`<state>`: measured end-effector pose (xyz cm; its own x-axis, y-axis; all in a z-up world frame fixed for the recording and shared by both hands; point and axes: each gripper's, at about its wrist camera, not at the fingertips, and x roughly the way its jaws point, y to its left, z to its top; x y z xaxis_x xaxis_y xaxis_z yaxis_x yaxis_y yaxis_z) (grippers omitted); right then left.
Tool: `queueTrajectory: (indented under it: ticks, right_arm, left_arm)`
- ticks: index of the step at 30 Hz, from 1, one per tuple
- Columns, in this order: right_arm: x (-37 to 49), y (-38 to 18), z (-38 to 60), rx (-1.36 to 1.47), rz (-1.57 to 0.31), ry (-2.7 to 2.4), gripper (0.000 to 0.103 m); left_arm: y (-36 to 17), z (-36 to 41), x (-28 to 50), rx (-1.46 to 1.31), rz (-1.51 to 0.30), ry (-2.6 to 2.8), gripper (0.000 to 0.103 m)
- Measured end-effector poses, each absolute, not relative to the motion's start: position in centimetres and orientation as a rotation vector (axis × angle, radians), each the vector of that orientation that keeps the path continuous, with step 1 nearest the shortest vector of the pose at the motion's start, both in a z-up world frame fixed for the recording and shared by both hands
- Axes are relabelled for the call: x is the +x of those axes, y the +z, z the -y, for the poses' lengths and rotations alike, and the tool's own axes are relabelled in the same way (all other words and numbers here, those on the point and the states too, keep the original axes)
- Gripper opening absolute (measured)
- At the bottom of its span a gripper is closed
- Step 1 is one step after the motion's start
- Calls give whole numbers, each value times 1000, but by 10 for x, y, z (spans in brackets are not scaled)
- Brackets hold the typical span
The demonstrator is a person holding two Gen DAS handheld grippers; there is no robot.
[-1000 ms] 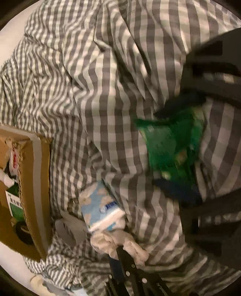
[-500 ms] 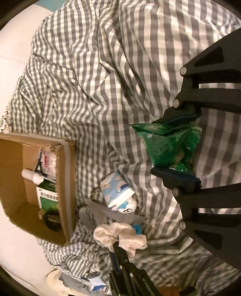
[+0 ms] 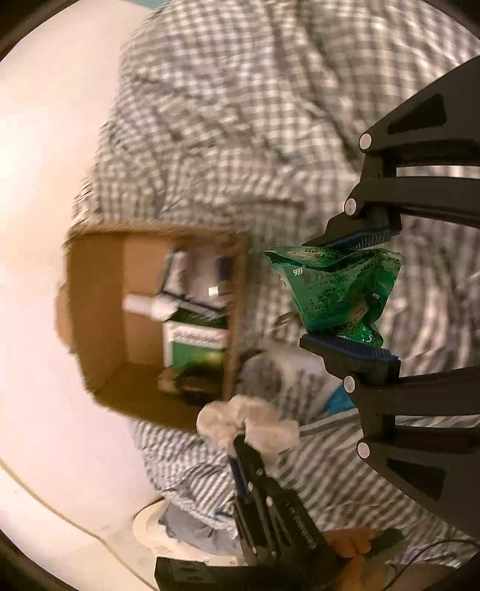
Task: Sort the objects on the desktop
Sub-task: 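Carry the white cloth with the left tool while the right tool carries the green packet to the box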
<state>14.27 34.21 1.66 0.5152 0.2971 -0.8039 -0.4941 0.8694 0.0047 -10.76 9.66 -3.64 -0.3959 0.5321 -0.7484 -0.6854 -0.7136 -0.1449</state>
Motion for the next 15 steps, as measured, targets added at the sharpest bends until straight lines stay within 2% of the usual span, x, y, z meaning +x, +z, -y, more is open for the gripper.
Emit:
queueTrajectory:
  ticks: [6, 13, 15]
  right_arm:
    - [191, 37, -388, -255, -864, 511, 42]
    - [259, 26, -425, -309, -868, 458, 44]
    - [277, 23, -430, -316, -858, 433, 54]
  left_arm:
    - [-24, -115, -153, -996, -258, 2195, 15]
    - [-44, -144, -208, -1026, -329, 2235, 15]
    - [-48, -148, -222, -1032, -336, 2264, 21]
